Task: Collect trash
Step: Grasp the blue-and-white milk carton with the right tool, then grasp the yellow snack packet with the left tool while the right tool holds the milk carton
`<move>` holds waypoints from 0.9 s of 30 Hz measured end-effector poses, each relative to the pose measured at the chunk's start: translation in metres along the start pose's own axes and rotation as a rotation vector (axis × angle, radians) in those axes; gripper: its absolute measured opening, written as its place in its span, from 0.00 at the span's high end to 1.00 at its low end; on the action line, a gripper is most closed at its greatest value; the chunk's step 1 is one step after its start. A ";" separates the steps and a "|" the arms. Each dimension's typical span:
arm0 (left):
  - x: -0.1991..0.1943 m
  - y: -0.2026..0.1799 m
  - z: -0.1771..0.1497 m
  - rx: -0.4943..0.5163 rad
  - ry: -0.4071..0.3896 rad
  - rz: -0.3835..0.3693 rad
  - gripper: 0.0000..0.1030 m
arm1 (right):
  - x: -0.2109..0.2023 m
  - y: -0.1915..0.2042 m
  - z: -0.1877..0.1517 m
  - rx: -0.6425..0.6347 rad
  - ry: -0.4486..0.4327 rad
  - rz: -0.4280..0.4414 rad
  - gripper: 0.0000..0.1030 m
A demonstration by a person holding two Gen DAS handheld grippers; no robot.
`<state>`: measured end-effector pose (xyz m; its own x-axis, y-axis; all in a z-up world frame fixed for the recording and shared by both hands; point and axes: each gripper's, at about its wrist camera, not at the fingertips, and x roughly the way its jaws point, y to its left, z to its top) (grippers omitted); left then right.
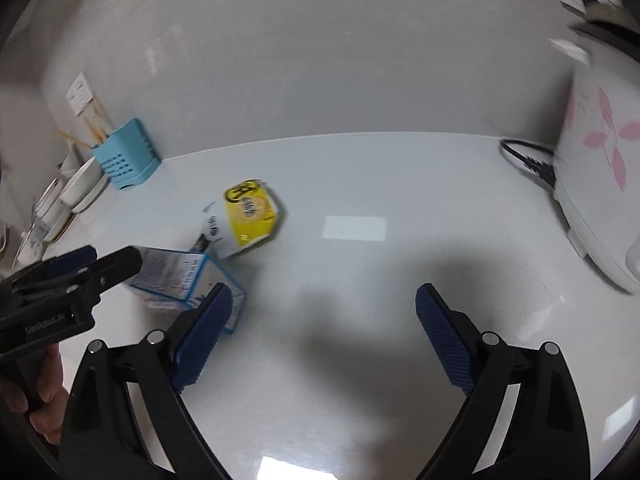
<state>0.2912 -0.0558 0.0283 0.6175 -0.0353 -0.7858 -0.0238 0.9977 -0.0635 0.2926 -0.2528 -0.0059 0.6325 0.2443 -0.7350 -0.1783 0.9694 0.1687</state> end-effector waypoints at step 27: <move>0.016 0.097 -0.017 -0.050 0.068 0.051 0.06 | 0.041 0.094 -0.002 -0.351 -0.023 0.173 0.54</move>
<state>0.2854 0.0389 -0.0015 0.5596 0.0104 -0.8287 -0.0942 0.9942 -0.0511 0.2996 -0.1514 -0.0214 0.5864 0.4079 -0.6998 -0.5285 0.8474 0.0510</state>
